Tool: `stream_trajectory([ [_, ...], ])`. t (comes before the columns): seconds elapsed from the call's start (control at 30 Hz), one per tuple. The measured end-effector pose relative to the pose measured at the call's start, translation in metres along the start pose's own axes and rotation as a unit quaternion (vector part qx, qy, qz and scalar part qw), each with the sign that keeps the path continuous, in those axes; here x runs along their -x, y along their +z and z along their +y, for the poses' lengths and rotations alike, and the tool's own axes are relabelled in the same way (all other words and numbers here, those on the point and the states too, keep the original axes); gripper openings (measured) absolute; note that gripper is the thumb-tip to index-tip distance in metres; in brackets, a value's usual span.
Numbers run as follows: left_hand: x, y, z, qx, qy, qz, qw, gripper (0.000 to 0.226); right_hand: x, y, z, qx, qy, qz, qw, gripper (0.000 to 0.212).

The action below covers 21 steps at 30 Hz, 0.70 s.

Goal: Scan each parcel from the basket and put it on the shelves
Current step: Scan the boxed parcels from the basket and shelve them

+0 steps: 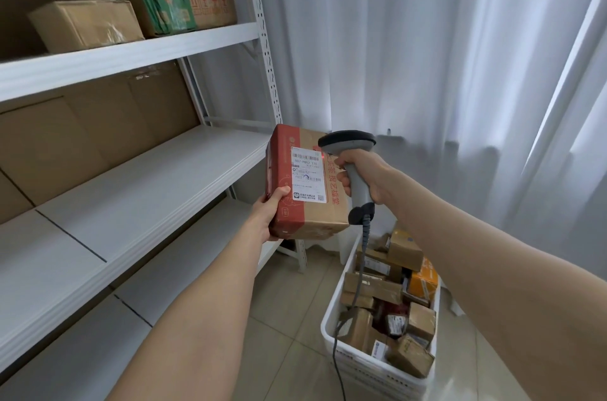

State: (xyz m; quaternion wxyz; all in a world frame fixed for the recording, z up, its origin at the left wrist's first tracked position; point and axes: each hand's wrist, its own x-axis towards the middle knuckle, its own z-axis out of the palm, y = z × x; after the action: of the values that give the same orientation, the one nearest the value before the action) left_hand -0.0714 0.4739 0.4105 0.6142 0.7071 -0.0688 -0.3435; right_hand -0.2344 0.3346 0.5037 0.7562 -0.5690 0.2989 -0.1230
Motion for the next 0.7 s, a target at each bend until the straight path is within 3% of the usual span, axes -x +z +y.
stream_trajectory([
  [0.17, 0.019, -0.004, 0.016, 0.004, 0.009, 0.005, 1.0, 0.063, 0.006, -0.006, 0.0, -0.036, -0.013, 0.012, 0.999, 0.017],
  [0.33, 0.042, -0.008, 0.056, 0.025, 0.039, 0.014, 0.999, 0.06, 0.006, -0.008, -0.003, -0.093, -0.059, 0.094, 0.989, 0.007],
  [0.47, 0.067, -0.014, 0.101, 0.029, 0.089, 0.036, 0.995, 0.058, 0.003, 0.001, -0.016, -0.084, -0.085, 0.139, 0.983, 0.016],
  [0.57, 0.091, -0.022, 0.135, 0.035, 0.106, 0.056, 0.992, 0.061, 0.005, 0.017, -0.03, -0.076, -0.097, 0.126, 0.984, 0.02],
  [0.7, 0.121, -0.035, 0.174, 0.042, 0.143, 0.084, 0.985, 0.065, 0.014, 0.049, -0.053, -0.125, -0.124, 0.049, 0.983, 0.021],
])
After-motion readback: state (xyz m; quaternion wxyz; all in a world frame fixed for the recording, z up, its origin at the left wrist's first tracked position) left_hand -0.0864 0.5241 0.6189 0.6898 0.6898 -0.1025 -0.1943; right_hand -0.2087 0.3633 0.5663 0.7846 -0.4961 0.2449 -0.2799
